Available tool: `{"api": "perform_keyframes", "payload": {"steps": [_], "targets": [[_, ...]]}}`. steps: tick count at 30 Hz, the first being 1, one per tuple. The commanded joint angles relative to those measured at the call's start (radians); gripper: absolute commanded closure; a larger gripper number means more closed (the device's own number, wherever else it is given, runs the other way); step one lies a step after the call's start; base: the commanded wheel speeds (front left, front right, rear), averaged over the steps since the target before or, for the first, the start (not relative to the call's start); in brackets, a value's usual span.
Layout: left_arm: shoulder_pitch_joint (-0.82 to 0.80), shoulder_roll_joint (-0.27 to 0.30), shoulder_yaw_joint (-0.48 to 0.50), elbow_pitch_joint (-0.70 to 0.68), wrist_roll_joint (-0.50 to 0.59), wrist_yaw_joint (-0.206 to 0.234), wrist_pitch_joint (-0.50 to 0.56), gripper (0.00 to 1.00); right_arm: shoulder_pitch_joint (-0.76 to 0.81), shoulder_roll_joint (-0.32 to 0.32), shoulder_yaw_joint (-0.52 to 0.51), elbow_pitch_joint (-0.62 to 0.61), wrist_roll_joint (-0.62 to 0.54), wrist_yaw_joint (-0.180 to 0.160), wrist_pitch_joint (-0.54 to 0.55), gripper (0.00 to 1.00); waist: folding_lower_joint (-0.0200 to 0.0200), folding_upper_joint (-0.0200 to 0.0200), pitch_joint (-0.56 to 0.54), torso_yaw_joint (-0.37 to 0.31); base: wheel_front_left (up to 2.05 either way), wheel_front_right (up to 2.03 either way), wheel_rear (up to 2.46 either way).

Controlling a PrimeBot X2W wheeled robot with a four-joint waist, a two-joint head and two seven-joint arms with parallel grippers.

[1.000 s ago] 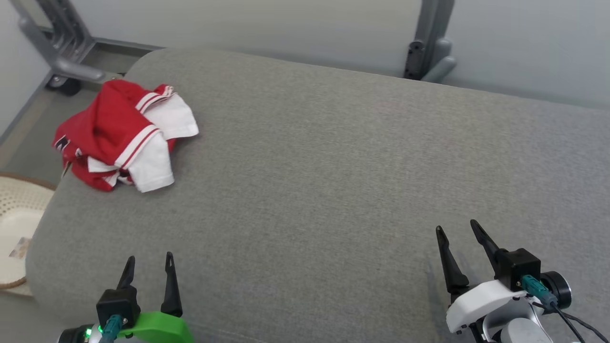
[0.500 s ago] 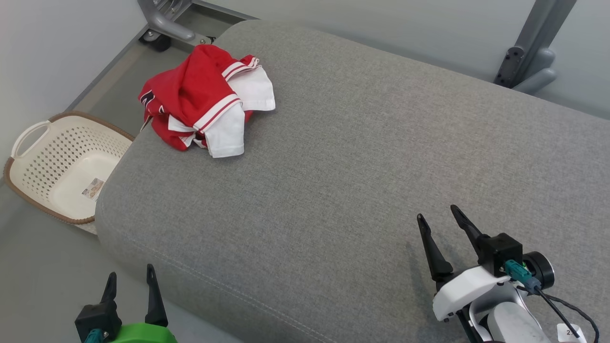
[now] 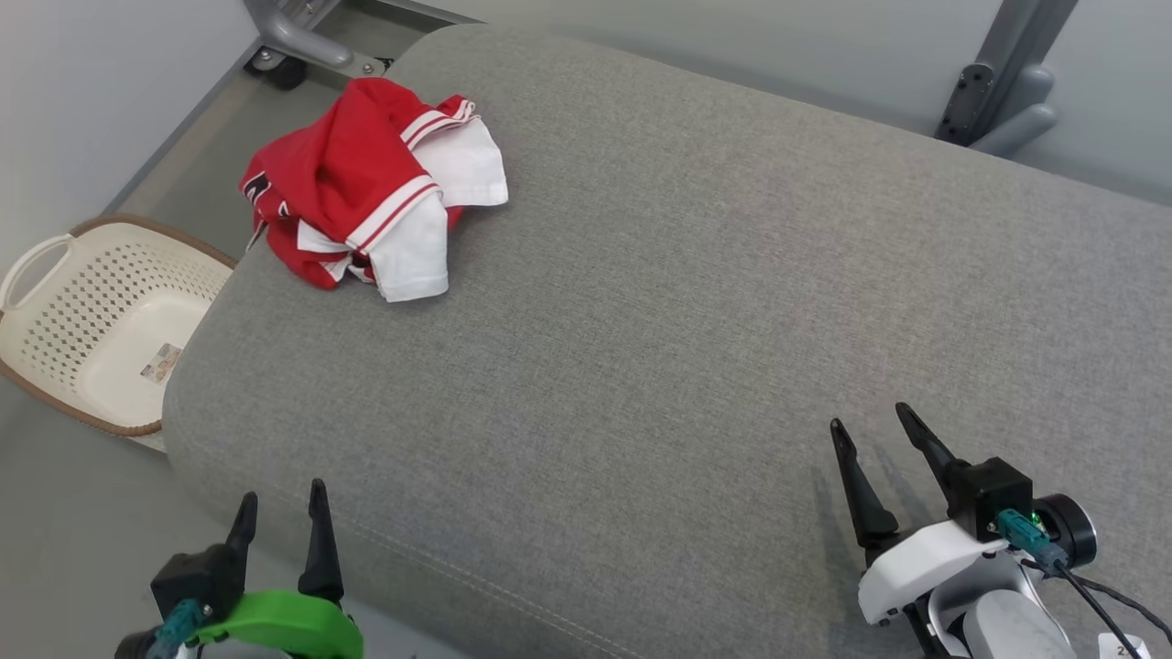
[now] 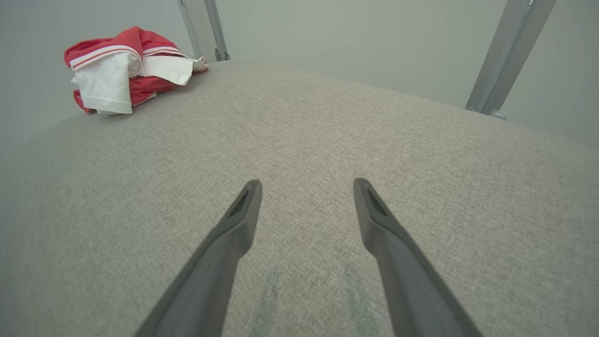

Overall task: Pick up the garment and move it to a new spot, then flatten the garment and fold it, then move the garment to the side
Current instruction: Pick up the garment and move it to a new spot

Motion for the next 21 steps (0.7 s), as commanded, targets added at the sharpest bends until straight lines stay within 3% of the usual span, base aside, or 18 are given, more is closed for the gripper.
{"api": "perform_keyframes", "payload": {"steps": [1, 10, 16, 21], "targets": [[-0.043, 0.005, 0.008, 0.012, -0.009, -0.016, -0.003, 0.00, -0.016, -0.012, 0.007, -0.007, -0.007, -0.001, -0.003, 0.00, 0.0000, 0.0000, 0.032, -0.034, 0.00, 0.00, 0.00], [-0.247, 0.049, 0.063, 0.088, 0.056, -0.063, -0.004, 0.00, -0.068, -0.067, 0.042, -0.026, -0.002, -0.001, -0.003, 0.00, 0.0000, 0.0000, 0.112, -0.122, 0.00, 0.00, 0.00], [-0.400, 0.139, 0.090, 0.189, 0.082, -0.074, -0.002, 0.00, -0.105, -0.101, 0.064, -0.043, 0.002, -0.001, -0.003, 0.00, 0.0000, 0.0000, 0.158, -0.198, 0.00, 0.00, 0.00], [-0.494, 0.179, 0.126, 0.313, 0.055, -0.077, -0.002, 0.00, -0.117, -0.120, 0.068, -0.047, 0.011, -0.001, -0.003, 0.00, 0.0000, 0.0000, 0.190, -0.252, 0.00, 0.00, 0.00]]}}
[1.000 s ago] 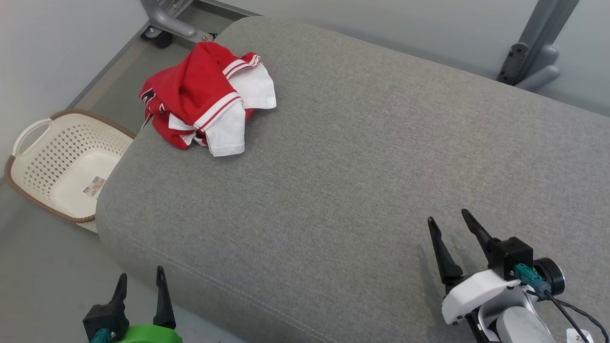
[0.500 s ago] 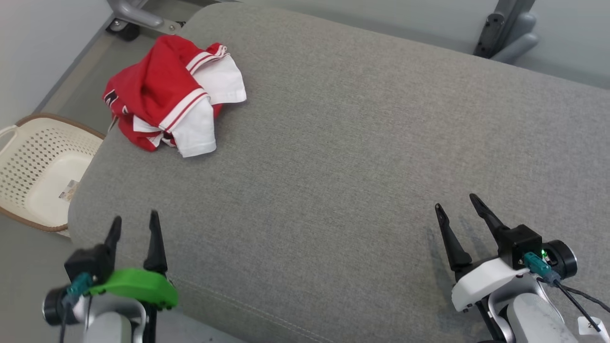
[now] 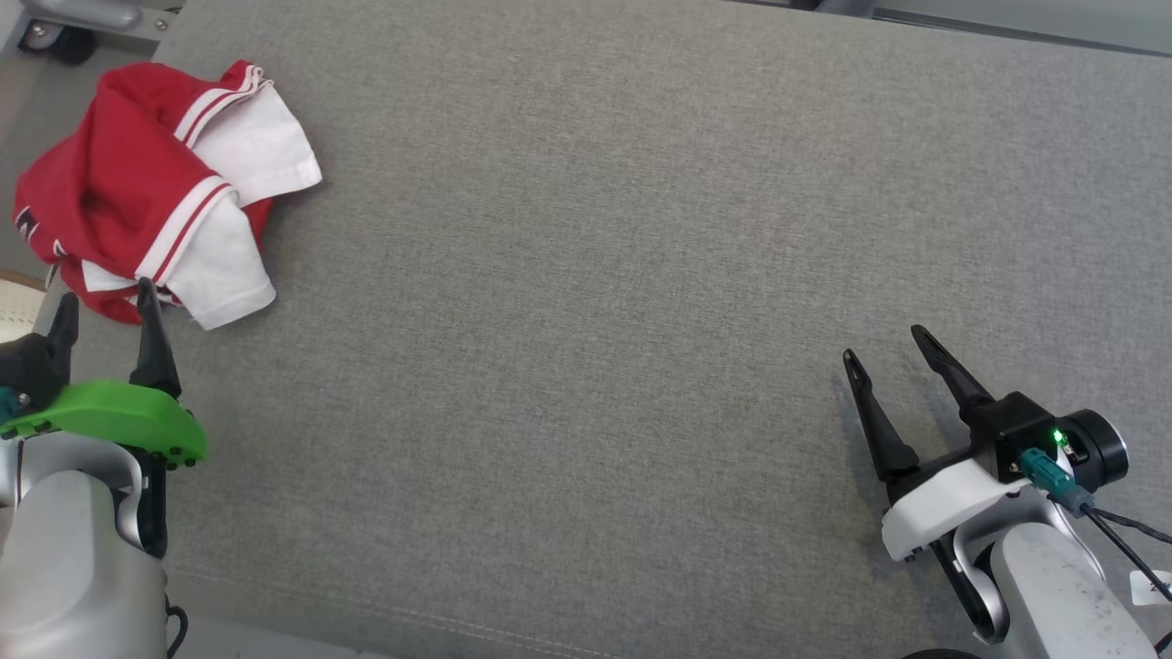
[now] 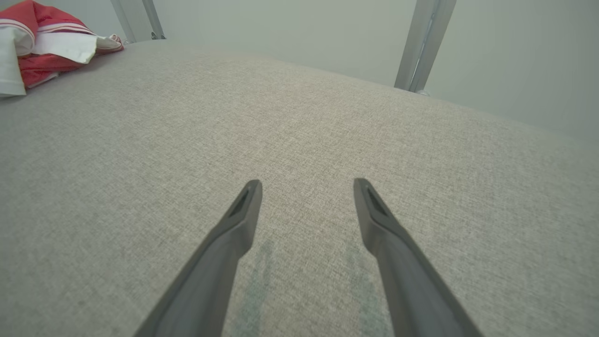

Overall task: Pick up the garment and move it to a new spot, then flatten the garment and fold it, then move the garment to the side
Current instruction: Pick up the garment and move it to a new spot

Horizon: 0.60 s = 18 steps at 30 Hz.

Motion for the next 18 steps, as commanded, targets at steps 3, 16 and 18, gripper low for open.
{"api": "perform_keyframes", "payload": {"steps": [3, 16, 18], "targets": [[-0.046, 0.011, 0.024, 0.047, -0.028, -0.003, -0.001, 0.00, -0.007, -0.006, 0.002, -0.005, 0.005, -0.001, -0.003, 0.00, -0.0001, -0.0001, 0.051, -0.059, 0.00, 0.00, 0.00], [-0.099, 0.004, 0.123, 0.130, -0.053, 0.016, -0.001, 0.00, -0.028, -0.027, 0.020, -0.017, 0.010, -0.001, -0.003, 0.00, -0.0001, -0.0001, 0.082, -0.097, 0.00, 0.00, 0.00], [-0.096, -0.002, 0.138, 0.105, -0.047, 0.015, -0.001, 0.00, -0.029, -0.028, 0.019, -0.018, 0.010, -0.001, -0.003, 0.00, -0.0001, -0.0001, 0.087, -0.099, 0.00, 0.00, 0.00]]}}
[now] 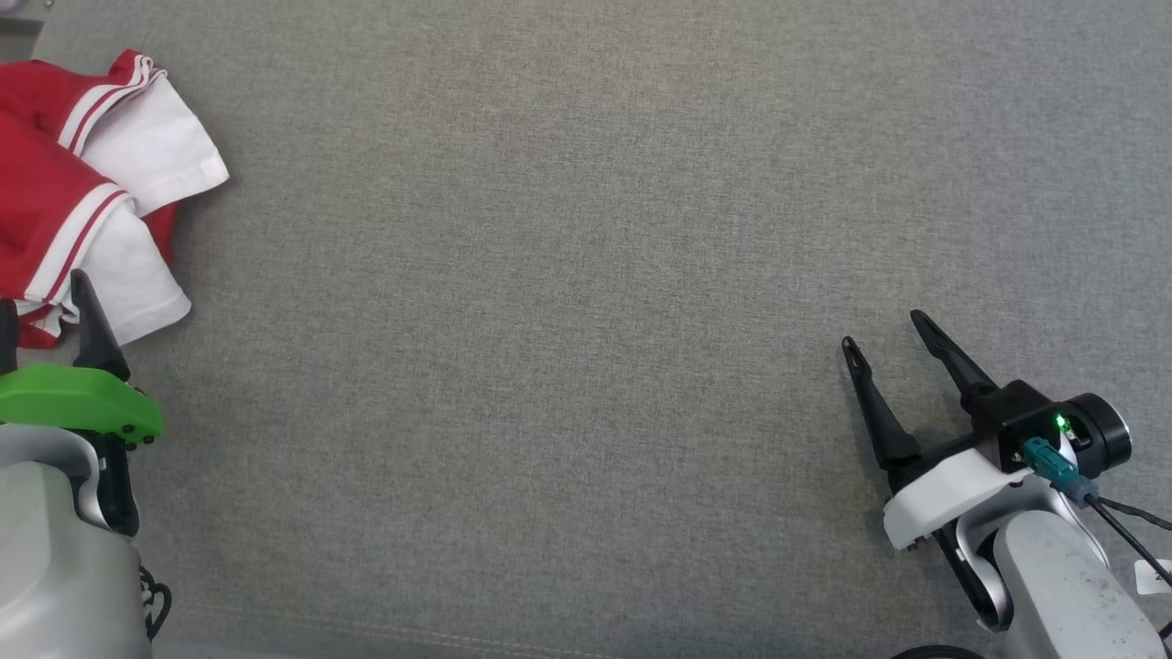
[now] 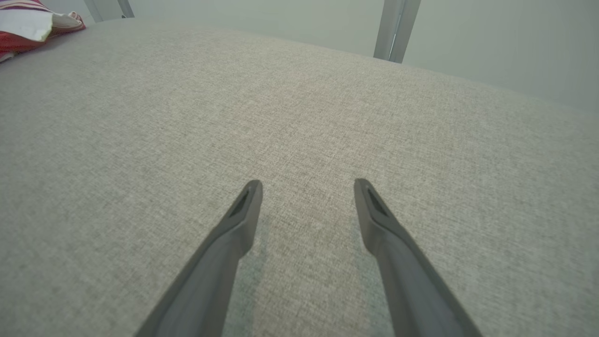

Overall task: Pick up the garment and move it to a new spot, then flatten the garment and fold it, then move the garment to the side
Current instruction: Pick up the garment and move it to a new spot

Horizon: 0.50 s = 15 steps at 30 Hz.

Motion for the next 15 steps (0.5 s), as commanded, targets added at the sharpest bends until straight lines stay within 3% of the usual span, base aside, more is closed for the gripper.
{"api": "perform_keyframes", "payload": {"steps": [1, 5, 6, 7, 8, 9, 15], "targets": [[-0.009, -0.007, 0.013, -0.018, 0.008, 0.002, -0.001, 0.00, -0.010, -0.005, 0.001, -0.003, 0.002, -0.001, -0.003, 0.00, -0.0001, -0.0001, 0.006, -0.003, 0.00, 0.00, 0.00], [0.000, -0.019, 0.052, -0.042, 0.004, 0.000, -0.001, 0.04, -0.014, -0.001, 0.003, 0.005, 0.005, -0.001, -0.003, 0.00, -0.0001, -0.0001, 0.011, -0.011, 0.00, 0.00, 0.00], [-0.001, -0.021, 0.060, -0.042, 0.006, 0.000, -0.001, 0.22, -0.015, 0.000, 0.004, 0.006, 0.005, -0.001, -0.003, 0.00, -0.0001, -0.0001, 0.012, -0.014, 0.00, 0.00, 0.00], [-0.002, -0.021, 0.064, -0.040, 0.013, -0.001, -0.001, 0.55, -0.015, 0.001, 0.005, 0.007, 0.005, -0.001, -0.003, 0.00, -0.0001, -0.0001, 0.013, -0.017, 0.00, 0.00, 0.00], [-0.007, -0.022, 0.068, -0.037, 0.016, -0.002, -0.001, 0.67, -0.015, 0.002, 0.006, 0.008, 0.005, -0.001, -0.003, 0.00, -0.0001, -0.0001, 0.014, -0.020, 0.00, 0.00, 0.00], [-0.015, -0.024, 0.073, -0.034, 0.016, -0.002, -0.001, 1.00, -0.017, 0.002, 0.007, 0.009, 0.005, -0.001, -0.003, 0.00, -0.0001, -0.0001, 0.016, -0.023, 0.00, 0.00, 0.00], [-0.034, -0.019, 0.104, -0.022, -0.003, -0.009, -0.001, 1.00, -0.033, 0.006, 0.008, -0.005, 0.008, -0.001, -0.003, 0.00, -0.0001, -0.0001, 0.016, -0.043, 0.00, 0.00, 0.00]]}}
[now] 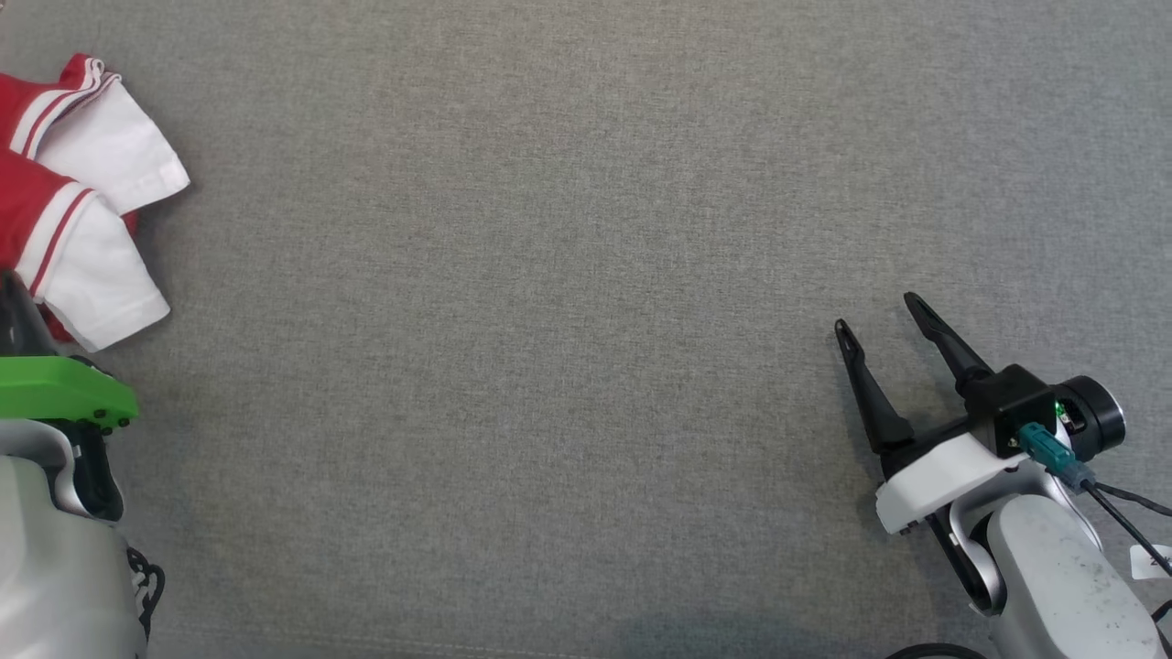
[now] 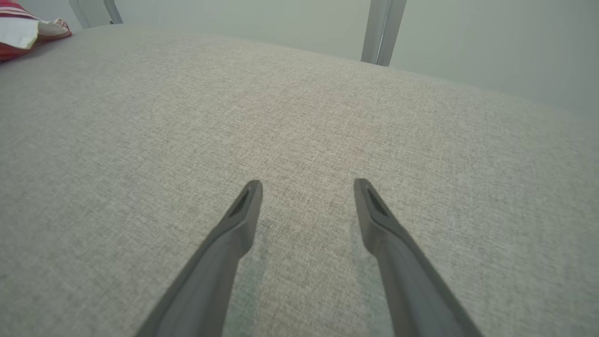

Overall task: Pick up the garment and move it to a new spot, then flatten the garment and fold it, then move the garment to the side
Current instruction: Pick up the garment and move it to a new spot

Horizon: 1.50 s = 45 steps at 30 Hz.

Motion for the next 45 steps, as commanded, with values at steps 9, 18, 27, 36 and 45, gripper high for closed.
{"api": "perform_keyframes", "payload": {"steps": [9, 18, 27, 36, 45], "targets": [[-0.044, -0.001, -0.061, -0.163, -0.025, -0.009, -0.001, 1.00, 0.022, 0.052, -0.008, 0.016, 0.012, -0.001, -0.003, 0.00, 0.0000, -0.0001, -0.084, -0.048, 0.00, 0.00, 0.00], [-0.090, 0.124, -0.370, -0.300, -0.181, -0.009, -0.001, 1.00, 0.073, 0.127, -0.031, 0.040, 0.031, -0.001, -0.003, 0.00, 0.0000, -0.0001, -0.200, -0.138, 0.00, 0.00, 0.00], [-0.117, 0.131, -0.603, -0.353, -0.286, -0.009, -0.001, 1.00, 0.137, 0.159, -0.060, 0.057, 0.029, -0.001, -0.003, 0.00, 0.0000, -0.0001, -0.256, -0.270, 0.00, 0.00, 0.00], [-0.103, -0.034, -0.781, -0.363, -0.353, -0.009, -0.001, 1.00, 0.140, 0.168, -0.081, 0.057, 0.026, -0.001, -0.003, 0.00, 0.0000, -0.0001, -0.247, -0.430, 0.00, 0.00, 0.00], [-0.100, -0.129, -0.864, -0.329, -0.377, -0.009, -0.001, 1.00, 0.139, 0.173, -0.079, 0.068, 0.040, -0.001, -0.003, 0.00, 0.0000, -0.0001, -0.225, -0.551, 0.00, 0.00, 0.00]]}}
